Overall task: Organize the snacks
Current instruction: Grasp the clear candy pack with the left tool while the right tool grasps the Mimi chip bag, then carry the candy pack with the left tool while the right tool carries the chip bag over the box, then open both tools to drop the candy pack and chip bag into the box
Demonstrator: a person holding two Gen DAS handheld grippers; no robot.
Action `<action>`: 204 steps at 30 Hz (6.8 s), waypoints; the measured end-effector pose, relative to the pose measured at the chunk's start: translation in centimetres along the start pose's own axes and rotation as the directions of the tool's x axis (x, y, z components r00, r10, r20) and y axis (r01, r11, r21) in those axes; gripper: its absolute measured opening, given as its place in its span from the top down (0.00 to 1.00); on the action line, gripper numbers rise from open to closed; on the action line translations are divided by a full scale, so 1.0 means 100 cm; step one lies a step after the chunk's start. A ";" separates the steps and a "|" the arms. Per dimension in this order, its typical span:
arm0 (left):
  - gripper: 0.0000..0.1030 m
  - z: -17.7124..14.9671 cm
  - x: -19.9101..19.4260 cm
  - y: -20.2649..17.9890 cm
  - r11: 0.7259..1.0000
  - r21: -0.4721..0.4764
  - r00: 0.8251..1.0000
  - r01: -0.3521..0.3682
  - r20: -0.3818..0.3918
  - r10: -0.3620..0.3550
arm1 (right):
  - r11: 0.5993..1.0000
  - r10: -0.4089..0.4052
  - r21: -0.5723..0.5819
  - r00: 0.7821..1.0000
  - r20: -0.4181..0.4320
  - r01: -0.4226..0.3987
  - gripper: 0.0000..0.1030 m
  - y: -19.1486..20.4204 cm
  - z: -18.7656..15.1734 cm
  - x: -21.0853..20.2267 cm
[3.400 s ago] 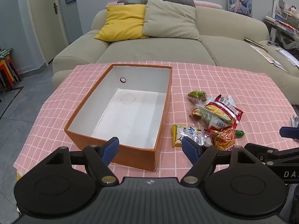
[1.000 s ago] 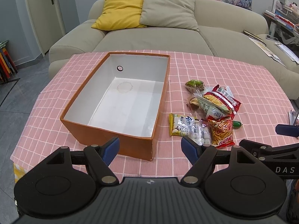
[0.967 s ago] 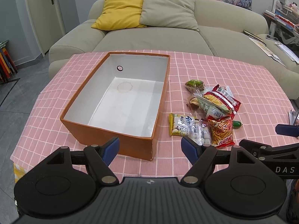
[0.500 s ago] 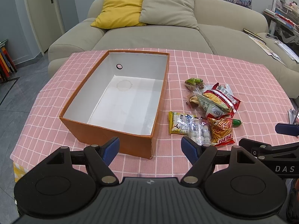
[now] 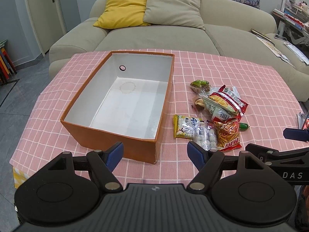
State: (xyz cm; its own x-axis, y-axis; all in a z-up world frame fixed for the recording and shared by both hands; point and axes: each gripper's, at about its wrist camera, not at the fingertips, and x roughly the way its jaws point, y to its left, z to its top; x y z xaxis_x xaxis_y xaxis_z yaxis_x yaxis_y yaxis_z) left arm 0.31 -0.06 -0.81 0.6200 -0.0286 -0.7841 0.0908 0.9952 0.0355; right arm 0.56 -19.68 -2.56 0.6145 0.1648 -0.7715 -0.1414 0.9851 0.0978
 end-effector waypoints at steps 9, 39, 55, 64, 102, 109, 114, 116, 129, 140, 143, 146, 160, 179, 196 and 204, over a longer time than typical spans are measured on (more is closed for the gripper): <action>0.22 0.003 0.005 -0.011 0.996 0.014 0.996 0.085 -0.007 -0.085 | 0.999 0.045 0.003 0.999 0.013 -0.045 0.04 -0.009 -0.006 0.009; 0.32 0.005 0.125 -0.077 0.975 -0.034 0.955 0.220 -0.195 -0.222 | 0.990 0.066 -0.122 0.998 -0.013 -0.067 0.37 -0.042 -0.021 0.126; 0.22 0.008 0.165 -0.092 0.990 -0.035 0.940 0.138 -0.310 -0.142 | 0.991 0.071 -0.104 0.994 -0.078 -0.079 0.58 -0.055 -0.023 0.135; 0.20 0.001 0.182 -0.101 0.995 -0.021 0.940 0.096 -0.327 -0.098 | 0.993 0.056 -0.102 0.995 -0.078 -0.063 0.58 -0.063 -0.030 0.129; 0.34 0.002 0.075 -0.067 0.990 0.005 0.980 0.144 -0.136 -0.142 | 0.987 0.096 -0.133 0.995 -0.002 -0.096 0.65 -0.037 -0.036 0.072; 0.34 0.008 0.045 -0.047 0.989 -0.022 0.987 0.145 -0.070 -0.146 | 0.980 0.122 -0.161 0.991 0.052 -0.112 0.65 -0.018 -0.023 0.048; 0.34 0.017 0.024 -0.029 0.989 -0.045 0.990 0.143 -0.006 -0.143 | 0.971 0.158 -0.194 0.983 0.095 -0.137 0.65 0.000 -0.007 0.031; 0.34 0.022 0.017 -0.021 0.989 -0.051 0.990 0.140 0.014 -0.139 | 0.967 0.176 -0.208 0.978 0.110 -0.151 0.65 0.008 0.001 0.026; 0.34 0.058 0.007 0.039 0.997 -0.055 0.997 0.045 0.073 -0.041 | 0.928 0.269 -0.303 0.952 0.146 -0.216 0.66 0.069 0.053 0.020; 0.34 0.074 0.029 0.083 0.999 -0.044 0.999 -0.018 0.029 0.019 | 0.883 0.313 -0.395 0.945 0.095 -0.253 0.66 0.121 0.081 0.052; 0.34 0.079 0.038 0.092 0.999 -0.030 1.000 -0.026 0.008 0.026 | 0.871 0.316 -0.414 0.947 0.060 -0.264 0.66 0.131 0.087 0.065; 0.34 0.082 0.048 0.099 0.999 -0.024 0.999 -0.033 -0.018 0.033 | 0.866 0.308 -0.418 0.951 0.016 -0.273 0.66 0.140 0.092 0.080; 0.34 0.086 0.105 0.125 0.998 0.007 0.975 -0.059 -0.212 0.059 | 0.807 0.273 -0.476 0.935 -0.227 -0.351 0.66 0.172 0.111 0.145; 0.34 0.087 0.145 0.124 0.996 0.081 0.916 -0.047 -0.393 0.075 | 0.783 0.237 -0.441 0.865 -0.441 -0.439 0.65 0.188 0.108 0.198; 0.36 0.090 0.125 0.123 0.993 0.088 0.930 -0.085 -0.350 0.110 | 0.789 0.208 -0.440 0.860 -0.465 -0.429 0.57 0.189 0.109 0.202; 0.36 0.093 0.104 0.120 0.992 0.082 0.949 -0.098 -0.293 0.117 | 0.793 0.215 -0.461 0.891 -0.400 -0.398 0.36 0.191 0.116 0.174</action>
State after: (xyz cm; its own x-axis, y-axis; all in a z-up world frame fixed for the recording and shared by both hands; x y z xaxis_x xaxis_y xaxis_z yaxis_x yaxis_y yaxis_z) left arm 15.10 10.67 -2.76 0.3705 0.1171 -0.9214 0.0933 0.9823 0.1624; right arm 17.58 2.52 -6.77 0.2070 0.3388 -0.9178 -0.7146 0.6931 0.0947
